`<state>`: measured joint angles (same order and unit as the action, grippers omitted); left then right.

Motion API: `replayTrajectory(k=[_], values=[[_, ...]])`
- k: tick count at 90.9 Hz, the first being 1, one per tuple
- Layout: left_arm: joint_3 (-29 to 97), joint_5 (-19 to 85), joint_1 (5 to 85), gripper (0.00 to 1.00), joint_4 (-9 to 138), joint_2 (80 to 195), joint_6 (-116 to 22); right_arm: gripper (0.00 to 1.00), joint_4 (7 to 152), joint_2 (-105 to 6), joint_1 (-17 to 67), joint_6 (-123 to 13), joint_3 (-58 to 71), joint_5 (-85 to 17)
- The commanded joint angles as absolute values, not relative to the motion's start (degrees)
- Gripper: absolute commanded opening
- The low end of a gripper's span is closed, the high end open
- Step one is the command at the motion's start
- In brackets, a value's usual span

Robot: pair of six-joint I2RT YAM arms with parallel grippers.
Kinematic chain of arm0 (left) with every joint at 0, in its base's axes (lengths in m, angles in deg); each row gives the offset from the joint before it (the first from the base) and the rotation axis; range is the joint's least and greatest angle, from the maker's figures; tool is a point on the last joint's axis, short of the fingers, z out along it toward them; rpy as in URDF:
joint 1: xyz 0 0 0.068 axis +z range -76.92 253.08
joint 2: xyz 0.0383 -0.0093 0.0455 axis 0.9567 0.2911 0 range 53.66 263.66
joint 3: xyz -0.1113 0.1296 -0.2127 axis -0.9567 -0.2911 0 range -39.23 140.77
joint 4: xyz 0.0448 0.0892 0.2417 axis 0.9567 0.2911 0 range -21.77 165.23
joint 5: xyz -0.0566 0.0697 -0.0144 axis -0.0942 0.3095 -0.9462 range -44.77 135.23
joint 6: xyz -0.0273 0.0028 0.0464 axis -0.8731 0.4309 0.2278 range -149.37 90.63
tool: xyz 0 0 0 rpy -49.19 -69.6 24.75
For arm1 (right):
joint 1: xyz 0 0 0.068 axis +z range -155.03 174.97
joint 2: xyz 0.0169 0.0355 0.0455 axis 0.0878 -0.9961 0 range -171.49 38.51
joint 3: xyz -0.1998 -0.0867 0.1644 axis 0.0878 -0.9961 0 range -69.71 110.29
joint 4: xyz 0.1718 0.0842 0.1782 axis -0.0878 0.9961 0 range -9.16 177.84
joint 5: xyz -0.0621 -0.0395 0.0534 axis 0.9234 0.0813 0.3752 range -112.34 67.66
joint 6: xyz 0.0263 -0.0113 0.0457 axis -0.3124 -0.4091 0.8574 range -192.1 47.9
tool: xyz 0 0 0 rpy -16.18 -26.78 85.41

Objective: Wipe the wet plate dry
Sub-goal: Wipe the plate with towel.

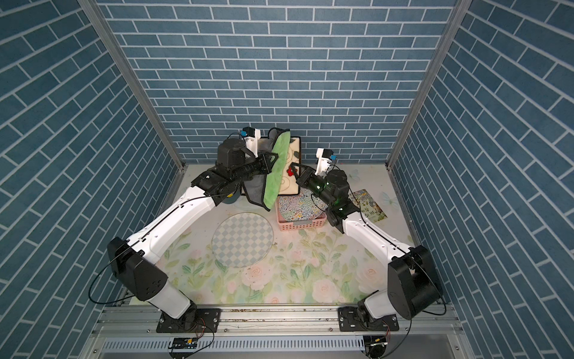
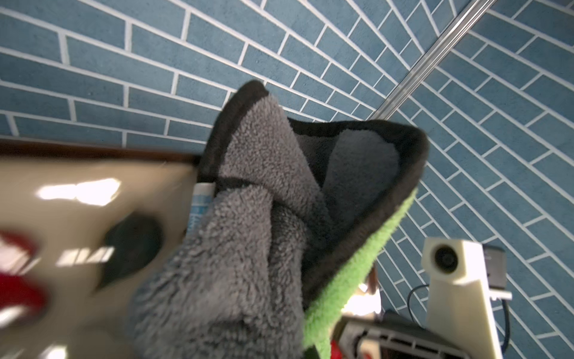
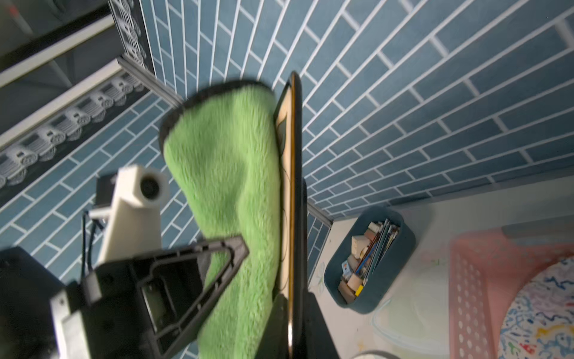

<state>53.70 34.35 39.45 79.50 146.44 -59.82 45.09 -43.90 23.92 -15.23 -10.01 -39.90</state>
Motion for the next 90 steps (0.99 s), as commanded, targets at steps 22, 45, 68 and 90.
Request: replayTrajectory(k=[22, 45, 68, 90], values=[[51.68, 36.87, 33.94, 0.00, 85.28, 151.34, -62.17, 0.00, 23.18, -41.91, 24.45, -6.15, -4.78, -40.00], [55.45, 33.25, 32.64, 0.00, 86.33, 154.60, -62.47, 0.00, 23.59, -39.20, 23.47, -5.91, -6.44, -38.38], [49.93, 35.30, 48.59, 0.00, 83.14, 148.08, -70.41, 0.00, 19.39, -38.61, 25.67, -7.13, -8.05, -45.51], [55.74, 30.58, 45.79, 0.00, 82.80, 150.36, -64.93, 0.00, 17.81, -38.07, 28.57, -9.61, -9.01, -47.85]])
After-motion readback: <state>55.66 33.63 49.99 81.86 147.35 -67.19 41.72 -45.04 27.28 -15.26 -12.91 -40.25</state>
